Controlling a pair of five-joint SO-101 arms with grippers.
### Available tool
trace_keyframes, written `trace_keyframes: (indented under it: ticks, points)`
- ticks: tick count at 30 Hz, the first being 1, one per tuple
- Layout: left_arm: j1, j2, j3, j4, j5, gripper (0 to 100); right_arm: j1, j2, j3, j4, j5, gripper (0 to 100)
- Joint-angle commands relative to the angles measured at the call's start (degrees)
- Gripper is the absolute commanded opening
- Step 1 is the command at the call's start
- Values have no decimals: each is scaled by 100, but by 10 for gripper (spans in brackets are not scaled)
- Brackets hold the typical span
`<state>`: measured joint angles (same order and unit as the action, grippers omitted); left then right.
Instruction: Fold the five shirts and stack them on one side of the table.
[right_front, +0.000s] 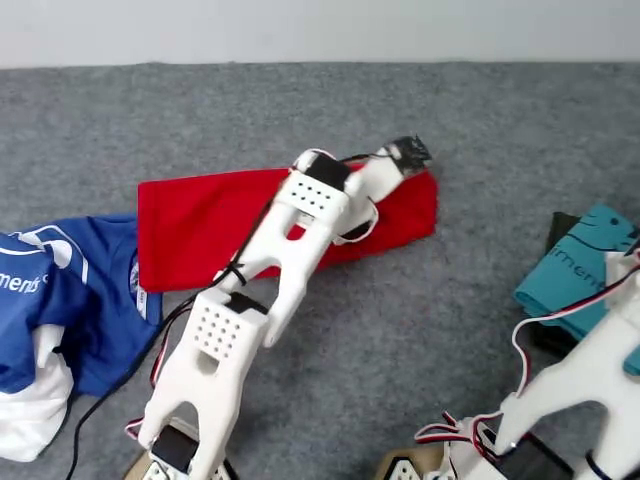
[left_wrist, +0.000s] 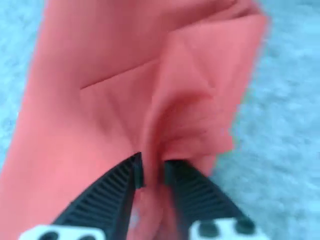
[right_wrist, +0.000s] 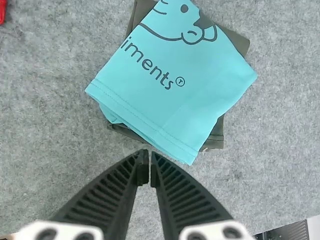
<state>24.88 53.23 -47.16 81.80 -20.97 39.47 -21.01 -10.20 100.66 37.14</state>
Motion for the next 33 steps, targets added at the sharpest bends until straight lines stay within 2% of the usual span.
trace_keyframes:
  ticks: [1, 10, 21, 27, 31, 33]
  points:
    - [-255, 9, -646, -9, 536, 222, 57, -136, -9, 224, -26, 14]
    - [-545, 44, -998, 70, 422, 232, 40, -207, 563, 207, -18, 14]
    - [-1371, 44, -971, 246, 431, 232, 22, -207, 563, 198, -18, 14]
    - [-1099, -176, -1499, 1037, 431, 232, 22, -207, 563, 198, -18, 14]
    - [-589, -273, -2185, 1811, 431, 232, 22, -207, 563, 198, -18, 14]
    - [-396, -264, -2255, 1881, 466, 231, 22, -207, 563, 198, -18, 14]
